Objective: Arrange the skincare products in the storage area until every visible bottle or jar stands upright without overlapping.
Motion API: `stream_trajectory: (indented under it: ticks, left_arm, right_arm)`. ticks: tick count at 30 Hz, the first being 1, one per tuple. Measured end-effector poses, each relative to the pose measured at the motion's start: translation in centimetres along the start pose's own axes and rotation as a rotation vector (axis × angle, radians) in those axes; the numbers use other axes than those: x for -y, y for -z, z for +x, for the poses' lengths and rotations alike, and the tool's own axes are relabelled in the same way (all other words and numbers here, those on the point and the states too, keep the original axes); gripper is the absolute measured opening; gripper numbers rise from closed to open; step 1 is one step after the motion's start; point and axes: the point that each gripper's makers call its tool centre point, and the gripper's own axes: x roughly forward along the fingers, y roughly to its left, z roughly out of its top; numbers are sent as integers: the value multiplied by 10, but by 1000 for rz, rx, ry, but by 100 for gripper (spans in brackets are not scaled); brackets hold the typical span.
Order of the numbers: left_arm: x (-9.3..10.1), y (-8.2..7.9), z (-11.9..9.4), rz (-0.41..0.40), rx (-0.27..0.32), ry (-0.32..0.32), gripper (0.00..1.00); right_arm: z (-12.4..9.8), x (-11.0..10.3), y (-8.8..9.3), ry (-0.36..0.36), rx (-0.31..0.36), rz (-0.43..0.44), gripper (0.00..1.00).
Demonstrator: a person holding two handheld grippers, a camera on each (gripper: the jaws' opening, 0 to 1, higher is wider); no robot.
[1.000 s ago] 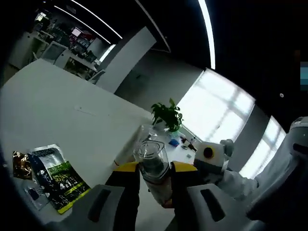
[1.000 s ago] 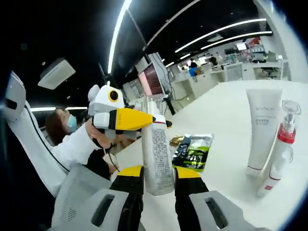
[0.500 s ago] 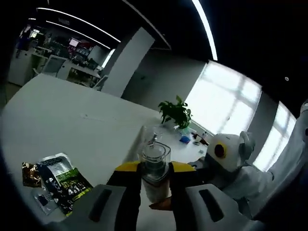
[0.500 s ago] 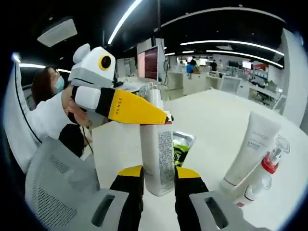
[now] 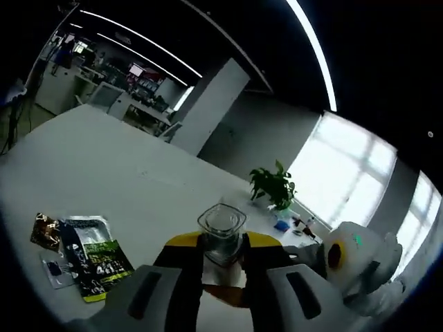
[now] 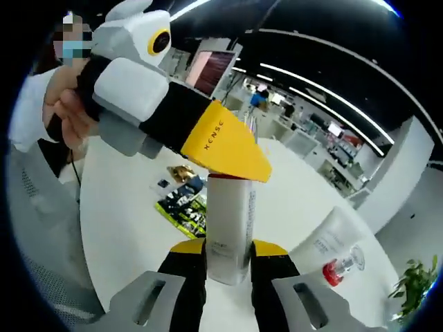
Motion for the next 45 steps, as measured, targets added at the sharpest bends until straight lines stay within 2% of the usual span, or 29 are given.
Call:
stream_trajectory:
  ticks: [3,8,9,11,13,16,19,21,23,25,27,28,30,31,32,34,39,41,45]
  left_arm:
    - [-3,2,0,-33,8,-3,16]
    - [-5,4,-2,-54,1,8,16]
    - [-5,3,-2,-53,5,11,17]
    - [-4,1,-3,-39,6,22,17]
    - [-3,-5,-4,-16,17,37,17]
    - [6,-8,-7,11,8,108,16]
    - [21,-11,-11,76,-4,195,15]
    - [27,-13,-13,105,-5,232,14]
    - [36,-11,-15,144,-24,287,14]
    - [37,-9,-16,157,-32,307,14]
    - [44,-6,-18,177,-47,358,15]
    - [47,-1,-21,198,-76,387,15]
    - [54,0,-24,220,-83,434,16]
    - [55,1,-24,223,-87,439,16]
    - [60,6,-28,226,-116,478,17]
    - [63,7,-29,251,-122,498,17]
    - [80,10,-35,271,-132,602,18]
    - [85,10,-37,285,-139,624,18]
    - [89,10,-37,291,-137,631,17]
  right_arm:
    - [1,0,2,15,-13,-39,15]
    - [0,2,3,-7,-12,-58,14]
    - [-1,2,1,-20,3,-48,14]
    - [-3,-5,-3,-87,36,46,14]
    - [-5,-3,-8,-103,79,53,14]
    - [-12,-4,-12,-162,107,105,14]
    - [-18,-7,-16,-264,166,200,13]
    - [-24,-10,-21,-316,205,222,13]
    - [-28,-15,-21,-383,224,267,13]
    - [-32,-20,-20,-432,241,309,13]
    - [-38,-24,-22,-479,268,335,13]
    - [-44,-32,-21,-547,265,359,14]
    - [-49,-32,-22,-582,321,368,14]
    - [-53,-36,-21,-624,317,391,14]
    - [-57,-40,-21,-651,320,392,14]
    - [-61,-41,-19,-672,324,394,14]
    - [-79,-49,-27,-807,391,483,14]
    - [-84,-50,-27,-849,407,510,14]
    - [-85,-53,-29,-841,411,504,14]
